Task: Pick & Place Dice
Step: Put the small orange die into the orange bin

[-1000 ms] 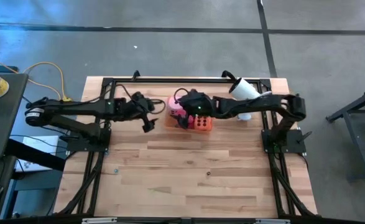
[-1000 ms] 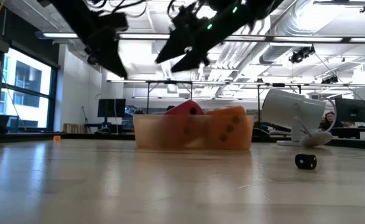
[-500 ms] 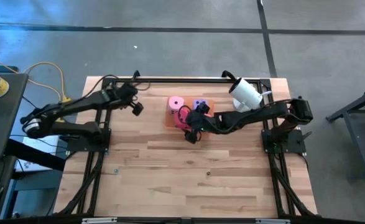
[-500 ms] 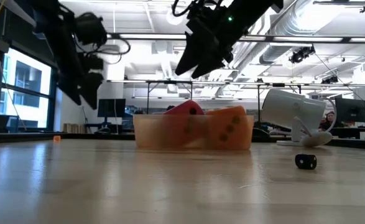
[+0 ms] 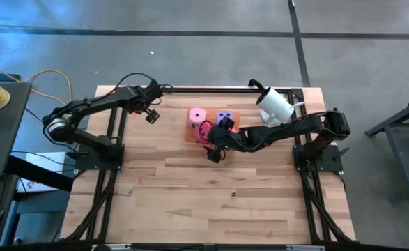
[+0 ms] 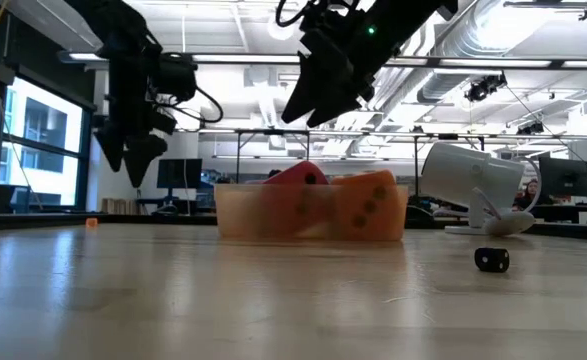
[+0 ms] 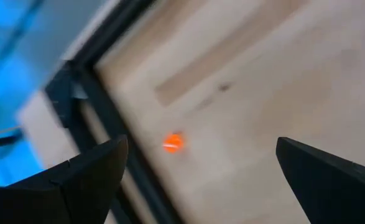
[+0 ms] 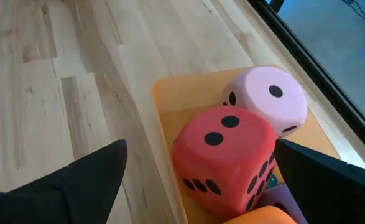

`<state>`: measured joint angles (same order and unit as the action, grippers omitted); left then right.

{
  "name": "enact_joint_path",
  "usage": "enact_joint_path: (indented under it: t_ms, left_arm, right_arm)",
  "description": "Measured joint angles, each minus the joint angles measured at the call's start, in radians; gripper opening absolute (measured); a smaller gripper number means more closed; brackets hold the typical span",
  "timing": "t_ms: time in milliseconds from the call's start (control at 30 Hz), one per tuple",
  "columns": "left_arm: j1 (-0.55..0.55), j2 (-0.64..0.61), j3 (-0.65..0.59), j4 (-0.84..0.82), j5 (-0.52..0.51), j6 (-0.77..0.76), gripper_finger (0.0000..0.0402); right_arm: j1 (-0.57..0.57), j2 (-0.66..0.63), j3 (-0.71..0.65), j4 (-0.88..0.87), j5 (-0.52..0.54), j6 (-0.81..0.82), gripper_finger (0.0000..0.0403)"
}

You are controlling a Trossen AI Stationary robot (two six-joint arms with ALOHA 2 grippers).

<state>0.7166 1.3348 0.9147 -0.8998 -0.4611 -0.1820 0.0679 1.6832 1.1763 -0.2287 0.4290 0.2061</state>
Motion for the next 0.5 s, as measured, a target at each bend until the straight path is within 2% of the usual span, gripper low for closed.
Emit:
enact_joint_path:
  t_ms: [100,167,367,500]
  left_arm:
    - [0.011,0.002,0.000,-0.018,-0.066,0.058,0.0400]
    - [0.023,-0.001,0.000,-0.031,-0.097,0.034,0.0400]
    - [0.070,-0.002,0.000,-0.069,-0.077,-0.019,0.0400]
    - [0.074,-0.002,0.000,-0.086,-0.086,0.028,0.0400]
  right_arm:
    - [0.019,0.003,-0.001,-0.011,-0.001,0.000,0.0396]
    - [0.033,0.003,-0.001,-0.015,-0.001,0.000,0.0396]
    - [0.072,0.002,-0.001,-0.065,0.023,0.019,0.0396]
    - [0.096,0.002,-0.001,-0.102,0.081,0.058,0.0396]
